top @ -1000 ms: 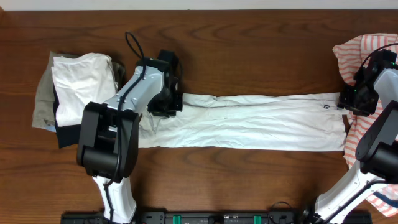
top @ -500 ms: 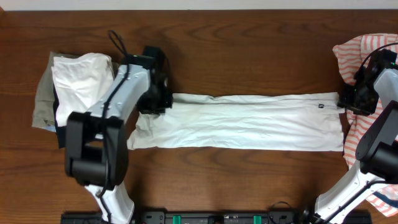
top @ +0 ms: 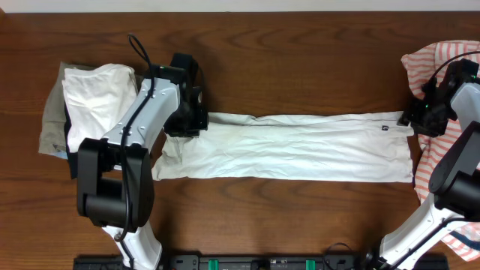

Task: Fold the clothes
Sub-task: 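Pull the folded strip taut between both grippers to straighten it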

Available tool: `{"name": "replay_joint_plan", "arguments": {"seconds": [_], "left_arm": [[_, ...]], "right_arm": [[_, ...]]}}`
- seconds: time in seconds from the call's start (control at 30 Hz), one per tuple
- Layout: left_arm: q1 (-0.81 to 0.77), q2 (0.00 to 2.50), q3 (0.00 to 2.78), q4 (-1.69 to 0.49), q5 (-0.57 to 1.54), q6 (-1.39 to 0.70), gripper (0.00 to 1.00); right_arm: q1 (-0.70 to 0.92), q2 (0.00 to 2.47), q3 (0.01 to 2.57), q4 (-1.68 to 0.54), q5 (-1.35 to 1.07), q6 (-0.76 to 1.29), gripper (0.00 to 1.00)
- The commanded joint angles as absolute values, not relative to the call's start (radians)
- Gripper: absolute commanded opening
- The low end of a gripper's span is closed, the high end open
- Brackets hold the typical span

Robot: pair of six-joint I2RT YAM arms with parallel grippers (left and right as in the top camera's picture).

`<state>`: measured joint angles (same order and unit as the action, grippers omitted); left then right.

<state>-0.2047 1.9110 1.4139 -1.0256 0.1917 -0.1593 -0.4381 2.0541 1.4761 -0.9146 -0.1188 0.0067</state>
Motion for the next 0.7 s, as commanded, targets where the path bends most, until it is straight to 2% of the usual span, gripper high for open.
{"name": "replay_joint_plan", "arguments": {"seconds": [0.0,0.1,0.2,0.23,0.27,0.3,0.67], "left_arm": [[-0.204,1.904,1.418,-1.035,0.183,-0.150,0.06],[-0.204,1.904,1.418,-1.036,0.184,-0.150,0.06],[-0.204,1.904,1.418,-1.043,0.183,-0.150,0.06],[-0.204,1.904,1.418,-1.047,0.184,-0.150,0.06],[-0.204,1.904,1.418,-1.061,0.183,-0.150,0.06],[-0.204,1.904,1.418,-1.069,0.183,-0.150,0.06],[-0.168,1.904,1.418,-1.095,0.134,-0.219,0.06]], "right_arm": [[-0.441,2.031,1.498,-0.912,-0.185,0.002,0.49],[-0.441,2.031,1.497,-0.912,-0.184,0.002,0.45],[-0.441,2.031,1.497,-0.913,-0.184,0.002,0.34],[-0.441,2.031,1.497,-0.913,-0.184,0.002,0.25],[-0.441,2.031,1.497,-0.912,-0.184,0.002,0.07],[-0.441,2.031,1.497,-0.912,-0.184,0.002,0.01],[-0.451,2.031,1.497,-0.920,-0.162,0.002,0.01]]}}
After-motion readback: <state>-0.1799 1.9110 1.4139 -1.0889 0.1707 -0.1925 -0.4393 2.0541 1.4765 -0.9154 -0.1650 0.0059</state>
